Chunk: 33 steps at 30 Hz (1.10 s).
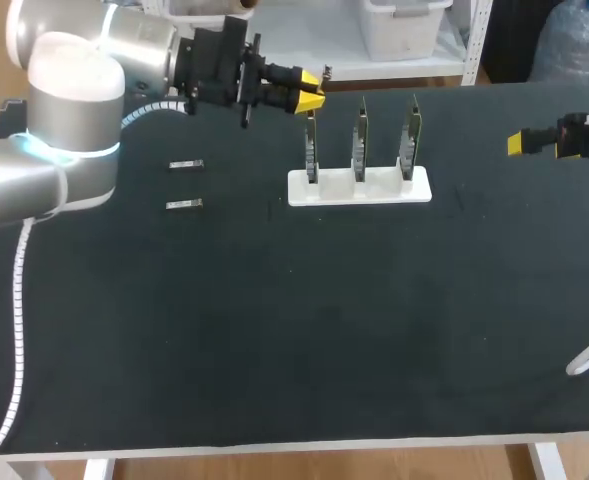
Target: Pick up the optical module with the left hand, and insert it into the network port with the right hand.
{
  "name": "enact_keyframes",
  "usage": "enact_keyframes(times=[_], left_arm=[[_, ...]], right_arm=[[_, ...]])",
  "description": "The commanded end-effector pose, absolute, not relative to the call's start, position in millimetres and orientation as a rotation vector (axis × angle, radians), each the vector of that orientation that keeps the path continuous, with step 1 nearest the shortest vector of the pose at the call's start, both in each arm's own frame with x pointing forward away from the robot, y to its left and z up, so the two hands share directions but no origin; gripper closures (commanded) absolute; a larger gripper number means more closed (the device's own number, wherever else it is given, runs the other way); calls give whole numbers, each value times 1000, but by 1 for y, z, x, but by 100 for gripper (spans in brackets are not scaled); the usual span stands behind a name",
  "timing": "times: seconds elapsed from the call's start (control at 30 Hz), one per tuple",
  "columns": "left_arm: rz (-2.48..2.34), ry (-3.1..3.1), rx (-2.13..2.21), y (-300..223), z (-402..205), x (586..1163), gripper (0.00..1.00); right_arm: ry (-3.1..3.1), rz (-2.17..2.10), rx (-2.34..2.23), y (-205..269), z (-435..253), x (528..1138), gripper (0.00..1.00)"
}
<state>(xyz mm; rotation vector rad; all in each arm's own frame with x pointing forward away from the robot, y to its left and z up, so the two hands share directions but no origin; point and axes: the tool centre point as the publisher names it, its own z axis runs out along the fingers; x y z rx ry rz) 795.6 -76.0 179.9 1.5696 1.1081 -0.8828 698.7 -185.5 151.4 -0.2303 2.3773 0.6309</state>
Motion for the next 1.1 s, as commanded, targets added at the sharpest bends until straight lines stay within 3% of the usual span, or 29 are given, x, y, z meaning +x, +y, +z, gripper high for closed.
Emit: enact_keyframes(times=[0.03, 1.1], left_arm=[[-883, 1105, 1527, -75, 180, 792, 100], [-916, 1156, 1511, -89, 181, 784, 100]], right_arm=[[2377, 630, -230, -185, 151, 699, 0], [2377, 630, -230, -185, 151, 699, 0]])
